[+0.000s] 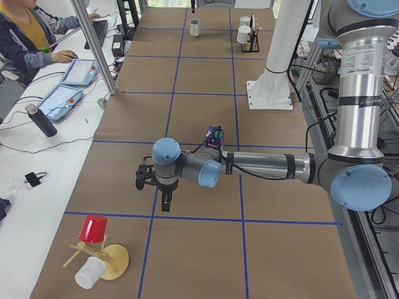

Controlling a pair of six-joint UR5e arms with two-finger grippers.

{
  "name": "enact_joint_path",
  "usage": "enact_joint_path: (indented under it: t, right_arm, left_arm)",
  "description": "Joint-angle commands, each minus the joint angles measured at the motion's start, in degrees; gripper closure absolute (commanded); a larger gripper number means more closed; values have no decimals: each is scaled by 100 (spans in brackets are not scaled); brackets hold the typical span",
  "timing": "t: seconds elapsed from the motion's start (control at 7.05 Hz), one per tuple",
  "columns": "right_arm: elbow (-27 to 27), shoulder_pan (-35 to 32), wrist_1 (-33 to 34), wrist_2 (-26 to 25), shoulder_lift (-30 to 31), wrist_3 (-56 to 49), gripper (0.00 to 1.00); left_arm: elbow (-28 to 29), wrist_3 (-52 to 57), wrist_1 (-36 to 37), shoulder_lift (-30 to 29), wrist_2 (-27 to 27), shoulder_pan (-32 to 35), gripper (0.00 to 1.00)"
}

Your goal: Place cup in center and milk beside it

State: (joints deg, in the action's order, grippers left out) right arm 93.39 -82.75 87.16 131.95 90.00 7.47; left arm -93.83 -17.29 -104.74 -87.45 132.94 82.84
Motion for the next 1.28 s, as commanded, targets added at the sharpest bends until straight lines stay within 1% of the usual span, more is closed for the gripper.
enact_joint_path:
  t: [0.0,0.28,0.57,0.85,1.14]
  right_arm:
    - [56,-4,-14,75,43,0,0]
    - [47,31,-58,67,9,-35,0]
    - [48,40,-67,68,26,-26,0]
    - [39,110,-426,23,61,9,0]
    - [12,128,-567,50,96,27,0]
  left_arm:
    - [-92,6,33,79,13,-14,2]
    - [-223,-2,-46,254,-39,-14,2]
    - [-215,-81,-37,246,-48,-22,2]
    - [-207,-73,-37,246,-48,-23,2]
    - [-197,-55,-133,220,13,-31,2]
